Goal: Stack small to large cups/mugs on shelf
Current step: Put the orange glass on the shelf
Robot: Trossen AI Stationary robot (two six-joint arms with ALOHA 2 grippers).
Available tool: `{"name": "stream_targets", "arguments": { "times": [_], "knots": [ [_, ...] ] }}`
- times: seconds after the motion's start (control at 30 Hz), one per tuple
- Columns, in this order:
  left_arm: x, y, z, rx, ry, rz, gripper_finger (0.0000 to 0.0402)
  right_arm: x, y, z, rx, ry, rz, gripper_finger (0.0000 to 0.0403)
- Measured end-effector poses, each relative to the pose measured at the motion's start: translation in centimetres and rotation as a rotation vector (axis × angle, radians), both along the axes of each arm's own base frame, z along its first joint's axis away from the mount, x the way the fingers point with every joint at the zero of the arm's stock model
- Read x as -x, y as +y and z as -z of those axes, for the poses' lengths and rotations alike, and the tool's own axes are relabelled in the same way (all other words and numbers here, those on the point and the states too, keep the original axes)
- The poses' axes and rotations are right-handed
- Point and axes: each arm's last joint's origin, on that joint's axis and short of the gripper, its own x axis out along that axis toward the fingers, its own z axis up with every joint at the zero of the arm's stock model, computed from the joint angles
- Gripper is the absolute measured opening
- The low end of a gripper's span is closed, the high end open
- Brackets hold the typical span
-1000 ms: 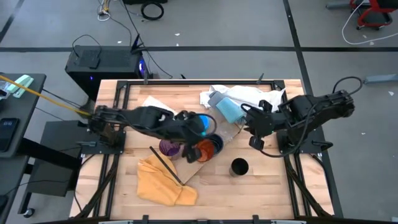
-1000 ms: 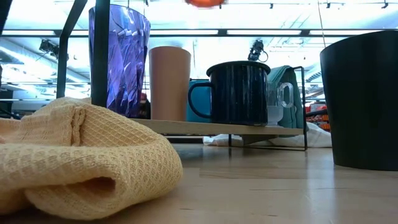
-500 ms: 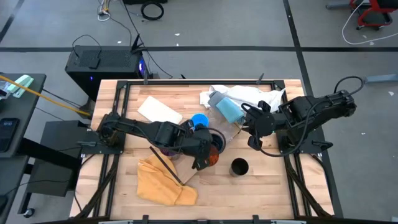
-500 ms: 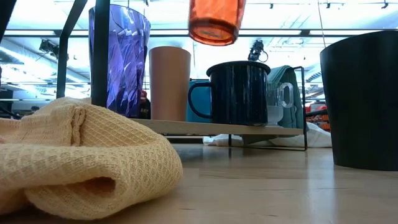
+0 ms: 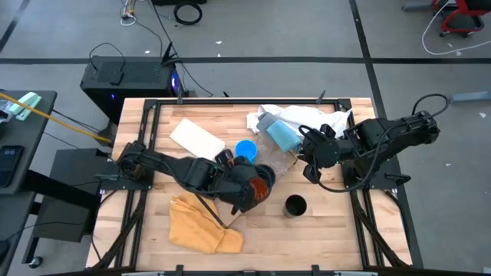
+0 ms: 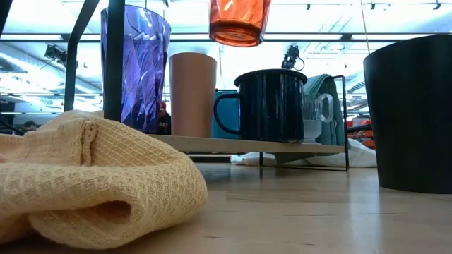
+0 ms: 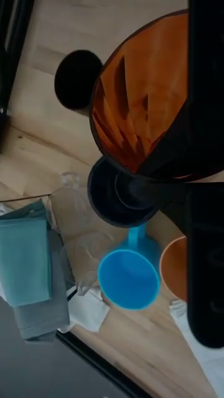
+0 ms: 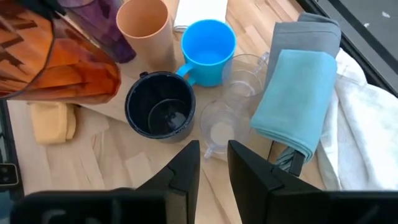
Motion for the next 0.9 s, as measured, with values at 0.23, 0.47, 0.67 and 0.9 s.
{"name": "stream_targets", "arguments": {
  "times": [0.23,0.47,0.67,0.9],
  "knots": [
    [-0.5,-1.2,-0.6,0.082,-0.124,-0.011,0.0014,0.1,-0.1,0.0,0.041,0.003,-0.004,0.0089],
    [-1.4,-3.0,-2.0,0.135,-0.416,-0.116,0.0014,1.2,-0.5,-0.8,0.086,-0.011,-0.078,0.0089],
    [-1.3,-4.1,1.0,0.197,-0.368,-0.195,0.0014,3.8,-1.4,-2.1,0.092,-0.067,-0.107,0.0089],
    [0.0,-3.7,2.8,0.206,-0.253,-0.269,0.0014,6.7,-2.6,-3.4,0.083,-0.157,-0.072,0.0089]
  ]
}}
